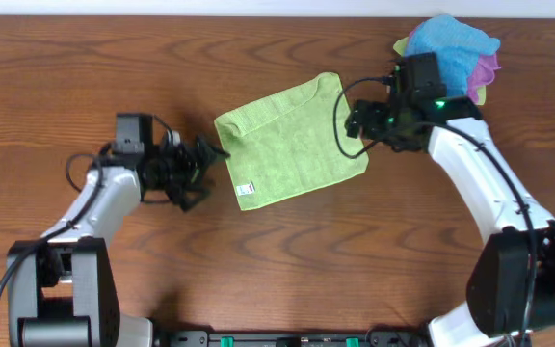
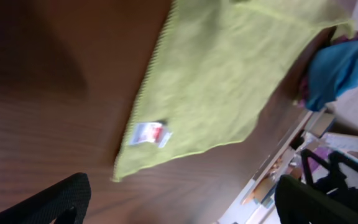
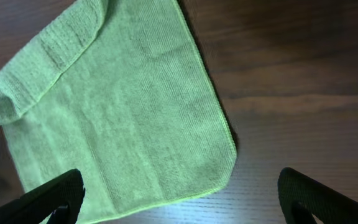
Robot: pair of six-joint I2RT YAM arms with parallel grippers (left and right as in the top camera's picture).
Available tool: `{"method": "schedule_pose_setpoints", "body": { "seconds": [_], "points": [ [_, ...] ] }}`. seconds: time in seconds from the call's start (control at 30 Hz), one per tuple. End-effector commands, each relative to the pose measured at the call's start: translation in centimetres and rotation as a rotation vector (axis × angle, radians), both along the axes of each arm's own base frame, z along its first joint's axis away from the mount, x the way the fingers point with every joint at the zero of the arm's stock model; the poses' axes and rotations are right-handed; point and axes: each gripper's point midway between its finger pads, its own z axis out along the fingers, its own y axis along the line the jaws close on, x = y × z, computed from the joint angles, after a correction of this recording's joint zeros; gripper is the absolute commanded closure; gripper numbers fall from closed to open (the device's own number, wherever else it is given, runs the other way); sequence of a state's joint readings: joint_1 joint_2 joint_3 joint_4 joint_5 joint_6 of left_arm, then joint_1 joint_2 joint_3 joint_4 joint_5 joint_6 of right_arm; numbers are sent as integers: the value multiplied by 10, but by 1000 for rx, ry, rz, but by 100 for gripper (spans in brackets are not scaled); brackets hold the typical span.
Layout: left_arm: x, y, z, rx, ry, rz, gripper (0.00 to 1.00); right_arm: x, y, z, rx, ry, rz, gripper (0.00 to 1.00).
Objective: Fold the cloth
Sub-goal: 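Move the left gripper to the green cloth's labeled bottom left corner and grasp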
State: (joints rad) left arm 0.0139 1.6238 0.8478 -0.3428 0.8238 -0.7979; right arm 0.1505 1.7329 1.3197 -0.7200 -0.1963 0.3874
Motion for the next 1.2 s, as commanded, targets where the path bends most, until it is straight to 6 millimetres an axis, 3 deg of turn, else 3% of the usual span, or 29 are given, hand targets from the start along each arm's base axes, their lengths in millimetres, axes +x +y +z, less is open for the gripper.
{"method": "schedule_pose_setpoints", "body": {
  "seconds": [0.0,0.13,0.3,0.57,0.7,0.97,1.17],
  "points": [
    [-17,-5,-13,-53,58,34,4,-13,7,-4,125,50,6,1],
    [-29,-8,-33,-86,85,89,5,-28,6,-22,157,103,5,1],
    [-34,-19,-42,-102,79,110,5,-36,6,-38,164,130,-17,2],
    [-38,-48,-51,-20,77,92,5,-40,7,-41,183,149,-34,3],
    [-33,-44,-58,55,58,133,0,-44,9,-41,193,169,-30,3],
    [-22,-29,-65,155,2,176,34,-51,8,-43,178,186,-3,3],
    [-23,-33,-71,173,-6,151,38,-50,7,-44,172,185,-5,2]
  ]
}}
